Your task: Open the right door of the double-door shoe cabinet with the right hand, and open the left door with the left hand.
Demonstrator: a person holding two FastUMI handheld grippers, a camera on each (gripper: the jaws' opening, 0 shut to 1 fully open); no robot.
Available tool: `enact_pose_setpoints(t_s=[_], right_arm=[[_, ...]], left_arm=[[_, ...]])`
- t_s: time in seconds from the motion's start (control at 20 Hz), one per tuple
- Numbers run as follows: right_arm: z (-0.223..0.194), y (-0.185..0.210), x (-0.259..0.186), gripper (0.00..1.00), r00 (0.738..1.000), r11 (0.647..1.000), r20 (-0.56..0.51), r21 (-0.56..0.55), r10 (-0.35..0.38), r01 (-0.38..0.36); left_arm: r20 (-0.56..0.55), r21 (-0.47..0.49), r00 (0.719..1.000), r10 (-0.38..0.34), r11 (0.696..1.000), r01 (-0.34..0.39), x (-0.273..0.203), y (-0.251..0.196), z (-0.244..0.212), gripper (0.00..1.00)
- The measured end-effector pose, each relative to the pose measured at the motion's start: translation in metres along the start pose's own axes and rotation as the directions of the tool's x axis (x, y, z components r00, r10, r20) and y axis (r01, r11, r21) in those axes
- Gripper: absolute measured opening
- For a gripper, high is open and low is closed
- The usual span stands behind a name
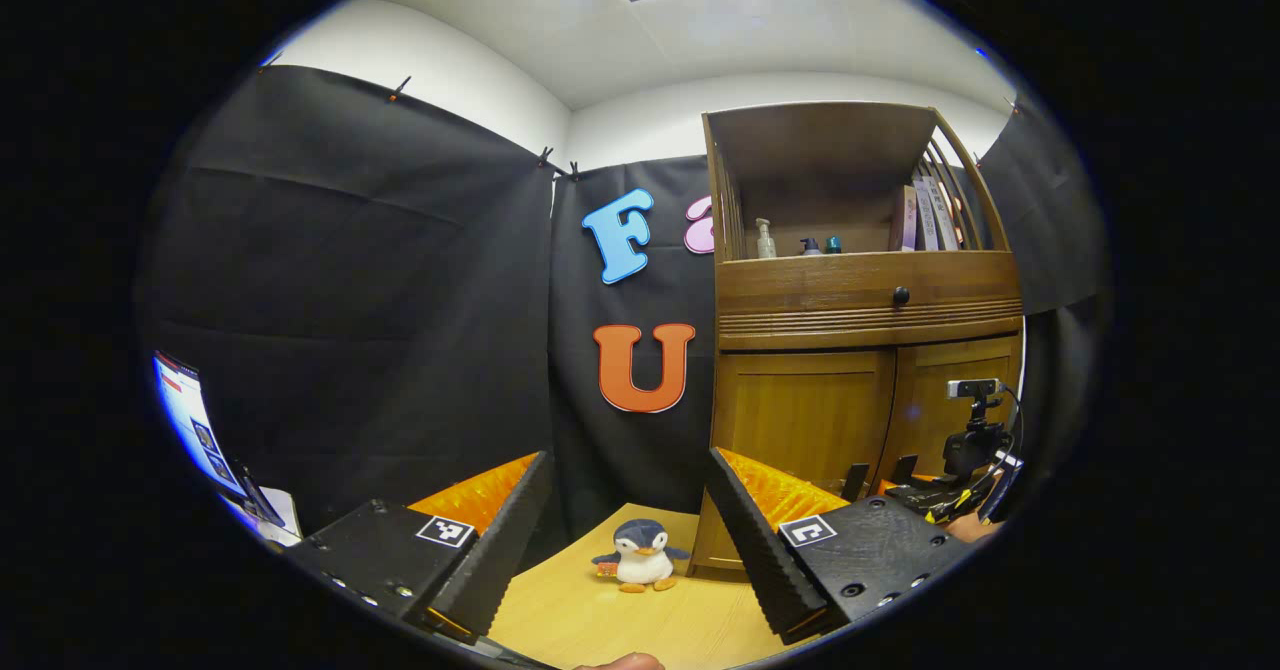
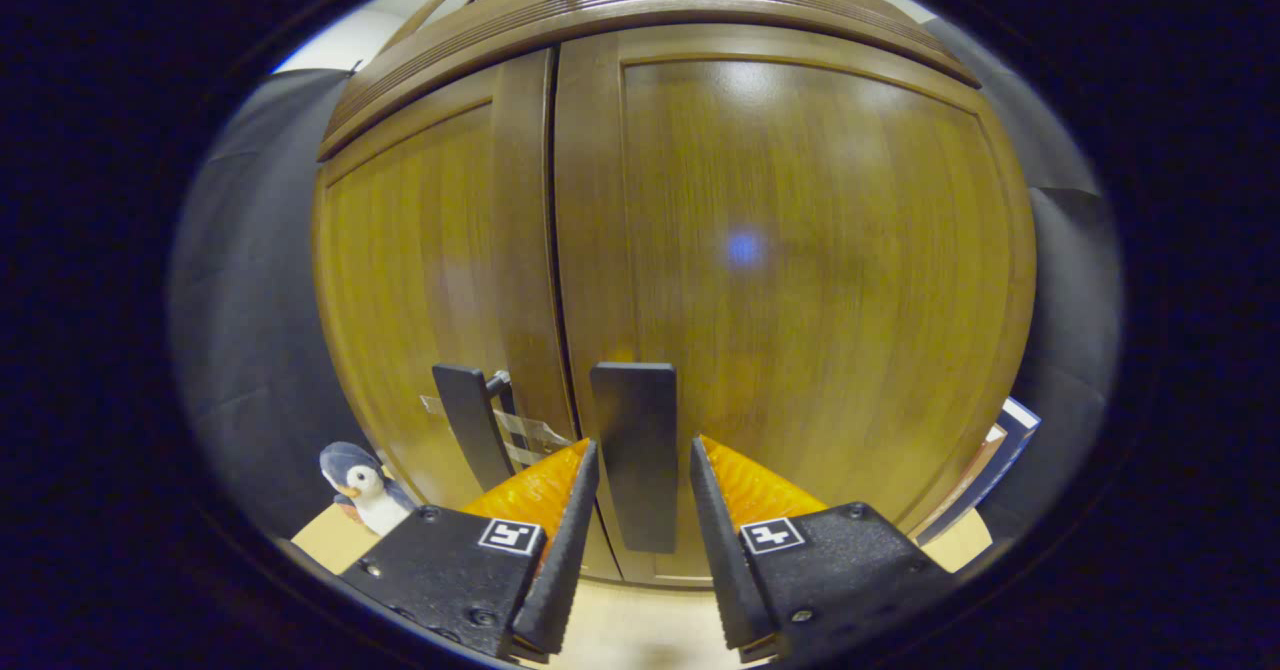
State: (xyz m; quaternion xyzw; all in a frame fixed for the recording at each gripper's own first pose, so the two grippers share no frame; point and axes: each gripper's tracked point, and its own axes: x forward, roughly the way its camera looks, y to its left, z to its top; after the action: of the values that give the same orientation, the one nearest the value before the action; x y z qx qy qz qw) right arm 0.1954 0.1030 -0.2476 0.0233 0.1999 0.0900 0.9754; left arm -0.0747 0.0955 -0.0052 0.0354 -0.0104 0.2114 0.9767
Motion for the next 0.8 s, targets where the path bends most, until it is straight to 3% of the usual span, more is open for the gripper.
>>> enact_pose_setpoints(t_s=[0.3, 0.8], right_arm=[[0.002, 0.002, 0.007, 0.39, 1.000, 1.000, 0.024, -0.010, -0.006, 0.006], [-0.001, 0.001, -0.006, 0.29, 0.997, 0.997, 0.008, -0.007, 0.074, -0.074]], left_arm=[[-0.025, 0.009, 1.000, 0.014, 1.000, -0.014, -0.009, -0.003, -0.003, 0.95], [-0.052, 0.021, 0.999, 0.008, 1.000, -0.007, -0.027, -0.031, -0.007, 0.95]])
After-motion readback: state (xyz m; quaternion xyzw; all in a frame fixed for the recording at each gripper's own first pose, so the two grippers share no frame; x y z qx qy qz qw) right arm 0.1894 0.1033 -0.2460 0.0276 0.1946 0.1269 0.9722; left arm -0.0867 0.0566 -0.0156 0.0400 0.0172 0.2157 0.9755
